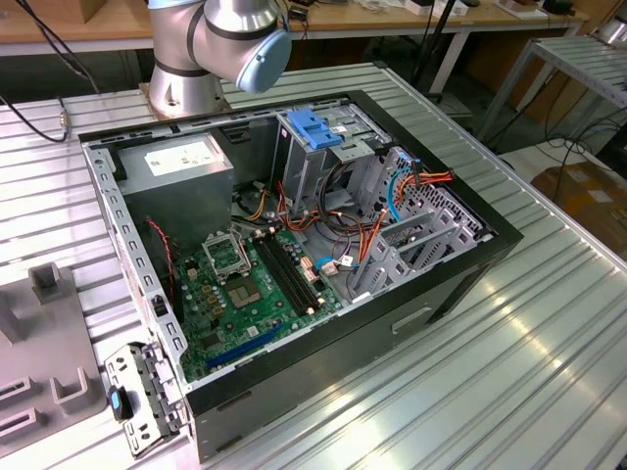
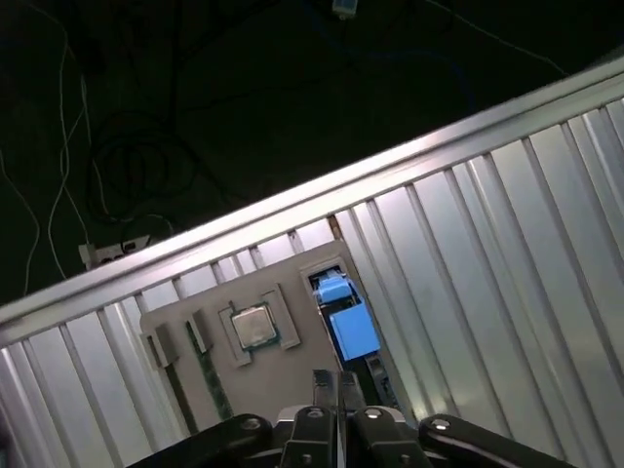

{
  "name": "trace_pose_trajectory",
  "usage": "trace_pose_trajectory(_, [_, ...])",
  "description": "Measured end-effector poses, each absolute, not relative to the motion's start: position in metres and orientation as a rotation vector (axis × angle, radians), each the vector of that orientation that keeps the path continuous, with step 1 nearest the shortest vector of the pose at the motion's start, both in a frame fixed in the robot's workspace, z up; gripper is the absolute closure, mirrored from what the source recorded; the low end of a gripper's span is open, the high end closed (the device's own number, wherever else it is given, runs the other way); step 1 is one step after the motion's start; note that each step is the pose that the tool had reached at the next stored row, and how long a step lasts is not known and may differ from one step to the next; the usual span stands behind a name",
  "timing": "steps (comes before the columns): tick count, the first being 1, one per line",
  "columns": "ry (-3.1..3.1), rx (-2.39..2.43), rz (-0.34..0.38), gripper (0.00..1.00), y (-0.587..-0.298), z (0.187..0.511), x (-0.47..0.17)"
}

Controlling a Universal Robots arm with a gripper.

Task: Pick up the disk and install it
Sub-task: 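Pick up the disk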

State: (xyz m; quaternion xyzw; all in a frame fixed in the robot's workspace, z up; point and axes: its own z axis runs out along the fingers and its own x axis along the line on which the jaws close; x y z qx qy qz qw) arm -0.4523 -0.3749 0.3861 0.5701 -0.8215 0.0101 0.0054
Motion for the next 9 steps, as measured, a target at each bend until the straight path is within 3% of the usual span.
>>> trace_pose_trajectory(1, [-2.536, 1.837, 0.032, 0.71, -0.3749, 0.3857, -0.4523])
trace_pose_trajectory(4, [-2.445, 1.958, 0.033, 0.52, -0.3749, 0.3835, -0.4523])
trace_pose_trajectory(9, [-2.353, 2.070, 0.034, 0.52, -0.3749, 0.3795, -0.4523])
